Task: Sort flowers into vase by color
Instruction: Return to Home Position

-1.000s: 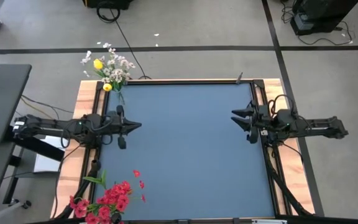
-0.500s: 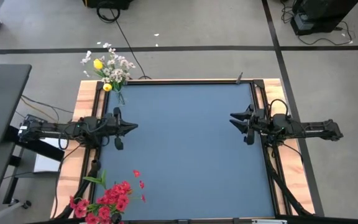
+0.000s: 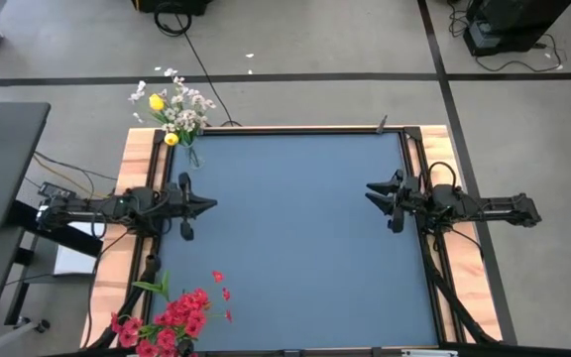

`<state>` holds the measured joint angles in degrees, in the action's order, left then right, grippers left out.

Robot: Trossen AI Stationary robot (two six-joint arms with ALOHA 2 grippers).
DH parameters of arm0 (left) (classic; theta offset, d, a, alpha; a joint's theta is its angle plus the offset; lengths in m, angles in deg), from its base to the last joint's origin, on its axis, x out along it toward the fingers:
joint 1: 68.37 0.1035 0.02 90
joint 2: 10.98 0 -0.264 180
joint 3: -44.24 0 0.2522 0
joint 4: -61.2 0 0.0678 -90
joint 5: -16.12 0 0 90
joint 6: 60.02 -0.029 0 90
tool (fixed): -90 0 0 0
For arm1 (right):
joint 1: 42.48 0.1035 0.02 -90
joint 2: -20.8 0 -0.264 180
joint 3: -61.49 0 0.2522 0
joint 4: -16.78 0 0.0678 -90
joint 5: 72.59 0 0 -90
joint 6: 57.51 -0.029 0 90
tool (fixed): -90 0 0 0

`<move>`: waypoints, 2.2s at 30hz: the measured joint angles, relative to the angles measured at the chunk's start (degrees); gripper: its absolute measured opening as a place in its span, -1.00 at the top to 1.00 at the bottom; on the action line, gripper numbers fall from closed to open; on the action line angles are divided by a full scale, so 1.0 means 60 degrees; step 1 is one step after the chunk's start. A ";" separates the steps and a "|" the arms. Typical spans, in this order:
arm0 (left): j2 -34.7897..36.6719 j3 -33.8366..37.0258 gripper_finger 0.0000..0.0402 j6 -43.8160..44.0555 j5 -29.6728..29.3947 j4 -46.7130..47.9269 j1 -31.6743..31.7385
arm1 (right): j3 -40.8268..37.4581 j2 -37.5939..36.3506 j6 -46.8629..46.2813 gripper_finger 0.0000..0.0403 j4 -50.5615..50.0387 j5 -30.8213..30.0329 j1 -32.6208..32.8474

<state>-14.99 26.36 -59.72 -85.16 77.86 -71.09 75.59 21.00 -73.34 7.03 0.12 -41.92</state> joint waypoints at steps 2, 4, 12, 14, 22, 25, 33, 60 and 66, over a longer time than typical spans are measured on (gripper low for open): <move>0.0004 0.0165 1.00 -0.0098 0.0105 -0.0159 -0.0001 | 0.0000 0.0003 0.0137 0.17 -0.0058 -0.0001 0.0000; 0.0066 0.0587 1.00 -0.0019 0.0286 -0.0771 -0.0001 | 0.0000 0.0037 0.0243 0.17 -0.0065 -0.0017 0.0000; -0.0073 0.0601 1.00 -0.0420 0.0645 -0.0781 -0.0004 | 0.0000 0.0171 0.0316 0.17 -0.0099 0.0047 0.0016; -0.0076 0.0605 1.00 -0.0502 0.0645 -0.0779 -0.0004 | 0.0000 0.0168 0.0319 0.17 -0.0099 0.0102 0.0040; -0.0080 0.0608 0.91 -0.0437 0.0608 -0.0787 -0.0004 | 0.0000 0.0168 0.0570 0.17 0.0031 0.0148 0.0036; -0.0080 0.0608 0.86 -0.0433 0.0608 -0.0790 -0.0004 | 0.0000 0.0168 0.0578 0.17 0.0036 0.0148 0.0036; -0.0080 0.0612 0.84 -0.0401 0.0605 -0.0791 -0.0004 | 0.0000 0.0168 0.0589 0.17 0.0036 0.0148 0.0036; 0.0611 0.0619 0.83 -0.0400 0.0590 -0.1187 -0.0240 | 0.0000 0.0164 0.0589 0.17 0.0032 0.0155 0.0036; 0.0619 0.0619 0.83 -0.0398 0.0577 -0.1582 -0.0229 | 0.0000 0.0164 0.0589 0.17 0.0061 0.0155 0.0036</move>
<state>-11.28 30.08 -62.11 -81.70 68.37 -72.47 75.59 21.99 -69.81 7.40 1.05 -41.70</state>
